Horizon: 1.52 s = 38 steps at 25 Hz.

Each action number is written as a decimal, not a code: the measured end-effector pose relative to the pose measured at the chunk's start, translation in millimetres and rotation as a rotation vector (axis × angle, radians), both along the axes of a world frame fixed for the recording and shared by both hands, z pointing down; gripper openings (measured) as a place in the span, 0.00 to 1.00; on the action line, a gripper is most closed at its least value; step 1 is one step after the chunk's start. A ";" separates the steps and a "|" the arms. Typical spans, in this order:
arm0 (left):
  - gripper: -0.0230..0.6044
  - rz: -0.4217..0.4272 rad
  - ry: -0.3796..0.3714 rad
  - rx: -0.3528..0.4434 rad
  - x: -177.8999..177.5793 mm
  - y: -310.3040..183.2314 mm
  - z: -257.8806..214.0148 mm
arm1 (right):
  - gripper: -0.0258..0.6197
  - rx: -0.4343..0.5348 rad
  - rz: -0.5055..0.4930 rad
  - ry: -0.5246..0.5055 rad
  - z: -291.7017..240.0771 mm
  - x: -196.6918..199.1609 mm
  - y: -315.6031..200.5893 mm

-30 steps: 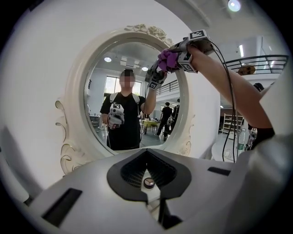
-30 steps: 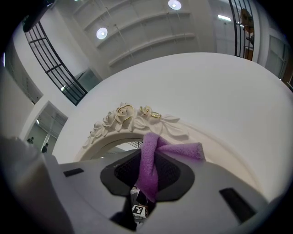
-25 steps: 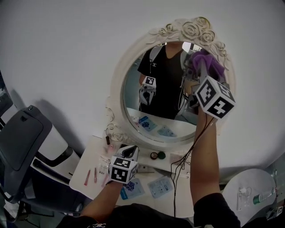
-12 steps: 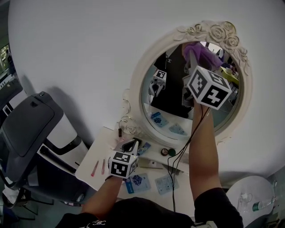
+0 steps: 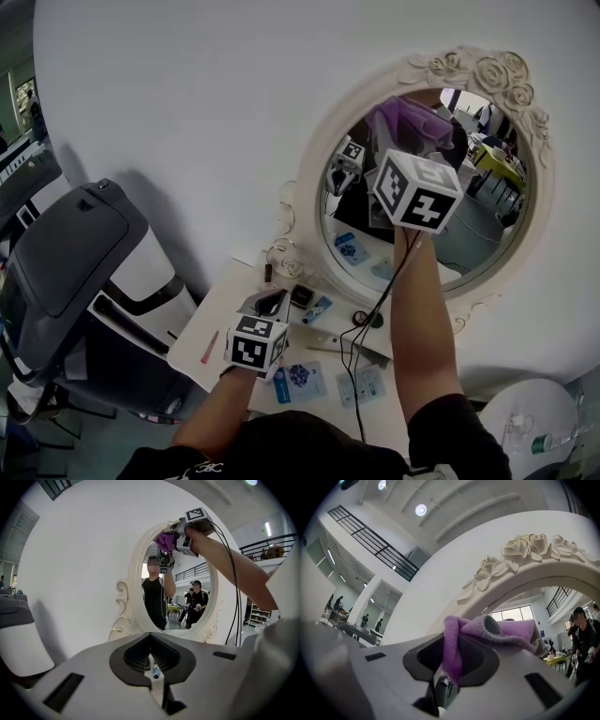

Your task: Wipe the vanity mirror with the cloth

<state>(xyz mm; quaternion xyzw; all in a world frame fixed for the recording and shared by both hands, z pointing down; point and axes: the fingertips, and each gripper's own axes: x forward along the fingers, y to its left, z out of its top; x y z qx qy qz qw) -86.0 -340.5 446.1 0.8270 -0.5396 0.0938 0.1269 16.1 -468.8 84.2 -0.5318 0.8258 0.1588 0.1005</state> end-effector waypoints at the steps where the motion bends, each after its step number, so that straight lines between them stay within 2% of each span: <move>1: 0.05 0.007 -0.001 -0.002 2.5 -0.6 1.1 | 0.16 -0.003 0.006 0.009 1.3 0.4 -0.5; 5: 0.05 0.044 -0.002 -0.003 16.8 -4.6 2.2 | 0.16 -0.016 0.060 0.046 5.0 5.5 -0.5; 13: 0.05 0.124 -0.003 0.002 51.4 -10.7 0.4 | 0.16 -0.039 0.075 0.098 19.6 30.1 -1.5; 25: 0.05 0.254 -0.018 -0.026 106.0 -7.3 9.0 | 0.16 -0.080 0.116 0.077 40.5 95.9 11.8; 34: 0.05 0.346 -0.043 -0.042 149.7 0.5 15.6 | 0.16 -0.103 0.180 -0.004 49.3 170.6 27.9; 38: 0.05 0.379 -0.056 -0.048 166.7 5.5 18.9 | 0.16 -0.127 0.197 -0.073 53.8 211.9 35.7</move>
